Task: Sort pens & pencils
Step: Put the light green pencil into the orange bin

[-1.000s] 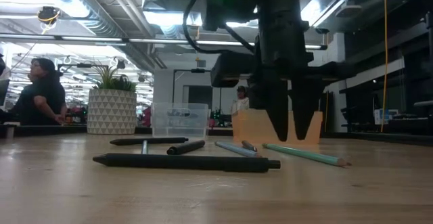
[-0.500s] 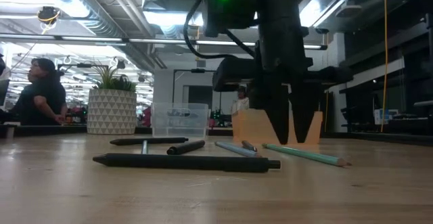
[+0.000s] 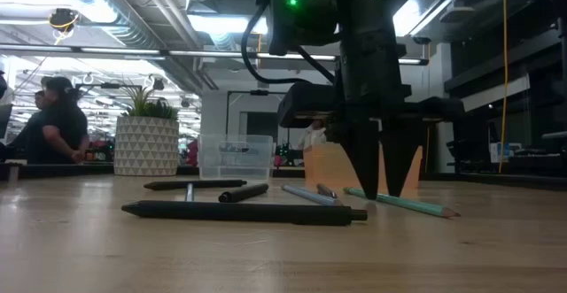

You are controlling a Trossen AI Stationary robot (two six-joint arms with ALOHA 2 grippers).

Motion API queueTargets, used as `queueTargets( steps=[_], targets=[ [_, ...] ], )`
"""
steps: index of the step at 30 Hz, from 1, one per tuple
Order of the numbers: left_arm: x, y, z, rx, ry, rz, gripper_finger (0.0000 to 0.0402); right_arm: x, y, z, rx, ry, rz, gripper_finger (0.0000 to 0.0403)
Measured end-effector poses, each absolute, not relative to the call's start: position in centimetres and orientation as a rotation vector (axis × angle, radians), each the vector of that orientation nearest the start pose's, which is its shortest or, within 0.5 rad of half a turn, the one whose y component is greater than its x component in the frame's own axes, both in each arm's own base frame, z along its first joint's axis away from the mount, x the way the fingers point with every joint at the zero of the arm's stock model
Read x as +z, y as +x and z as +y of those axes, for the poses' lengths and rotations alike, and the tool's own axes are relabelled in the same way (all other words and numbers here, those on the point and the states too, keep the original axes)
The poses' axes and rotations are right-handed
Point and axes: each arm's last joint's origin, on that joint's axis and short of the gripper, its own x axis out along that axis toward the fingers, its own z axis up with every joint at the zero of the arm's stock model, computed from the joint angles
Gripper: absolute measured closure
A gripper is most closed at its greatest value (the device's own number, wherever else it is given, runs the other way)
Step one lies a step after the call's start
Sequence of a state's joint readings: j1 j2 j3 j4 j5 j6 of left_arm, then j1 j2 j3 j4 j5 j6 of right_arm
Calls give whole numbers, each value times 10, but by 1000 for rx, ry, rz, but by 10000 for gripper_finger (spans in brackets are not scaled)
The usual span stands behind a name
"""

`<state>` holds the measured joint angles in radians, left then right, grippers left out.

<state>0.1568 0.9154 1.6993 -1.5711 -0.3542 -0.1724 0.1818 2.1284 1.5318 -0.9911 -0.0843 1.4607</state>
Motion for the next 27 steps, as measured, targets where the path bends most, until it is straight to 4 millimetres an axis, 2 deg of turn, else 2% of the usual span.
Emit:
queueTargets(
  steps=[7,16,27],
  targets=[
    [461,55,19,550,-82,747,315,135,385,73,-933,1077,1408,287],
    [461,55,19,551,-81,747,315,134,385,73,-931,1082,1414,289],
    [461,55,19,551,-81,747,315,136,385,73,-920,1088,1411,343]
  ],
)
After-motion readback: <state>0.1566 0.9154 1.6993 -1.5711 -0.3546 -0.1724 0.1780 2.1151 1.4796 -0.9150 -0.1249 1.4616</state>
